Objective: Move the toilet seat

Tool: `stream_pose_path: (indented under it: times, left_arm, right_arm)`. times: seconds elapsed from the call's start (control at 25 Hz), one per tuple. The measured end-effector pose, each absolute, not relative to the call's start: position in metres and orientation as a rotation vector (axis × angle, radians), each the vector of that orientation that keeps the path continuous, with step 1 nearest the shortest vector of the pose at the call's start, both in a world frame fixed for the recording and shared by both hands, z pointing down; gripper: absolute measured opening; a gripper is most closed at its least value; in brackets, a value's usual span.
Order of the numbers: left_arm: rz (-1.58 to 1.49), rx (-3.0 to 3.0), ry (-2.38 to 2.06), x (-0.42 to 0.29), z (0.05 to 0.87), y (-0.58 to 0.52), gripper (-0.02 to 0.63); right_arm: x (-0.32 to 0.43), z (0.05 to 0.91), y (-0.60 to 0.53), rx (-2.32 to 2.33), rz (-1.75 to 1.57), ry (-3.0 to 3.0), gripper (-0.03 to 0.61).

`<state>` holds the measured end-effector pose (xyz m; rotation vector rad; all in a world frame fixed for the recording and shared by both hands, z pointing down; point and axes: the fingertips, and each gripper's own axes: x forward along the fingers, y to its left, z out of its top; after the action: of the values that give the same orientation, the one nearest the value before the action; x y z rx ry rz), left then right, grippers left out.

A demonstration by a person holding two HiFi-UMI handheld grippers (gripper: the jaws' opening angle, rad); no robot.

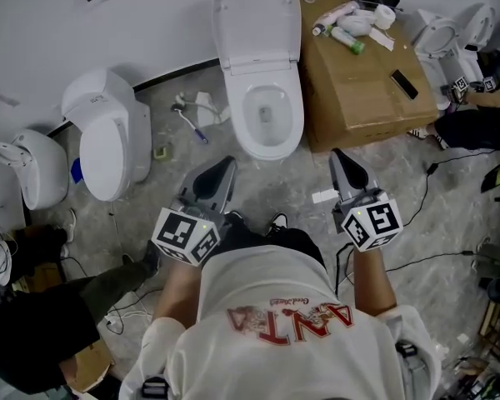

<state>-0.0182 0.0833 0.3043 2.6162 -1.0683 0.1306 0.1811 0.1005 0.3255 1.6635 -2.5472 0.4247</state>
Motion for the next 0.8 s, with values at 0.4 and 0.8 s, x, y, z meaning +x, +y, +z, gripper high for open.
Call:
stream_pose_path:
  times: [0.4, 0.8]
  left_arm:
    - [0.112, 2.561, -1.037, -0.042, 0.329, -0.008, 0.014]
    - [0.114, 2.534, -1.021, -0.093, 0.351, -0.113, 0.014]
  right_arm:
    - [0.155, 0.341, 0.018, 1.634, 0.463, -2.477, 0.002]
    - [0.11, 0.354, -0.075, 1.603, 0.455, -2.403, 0.002]
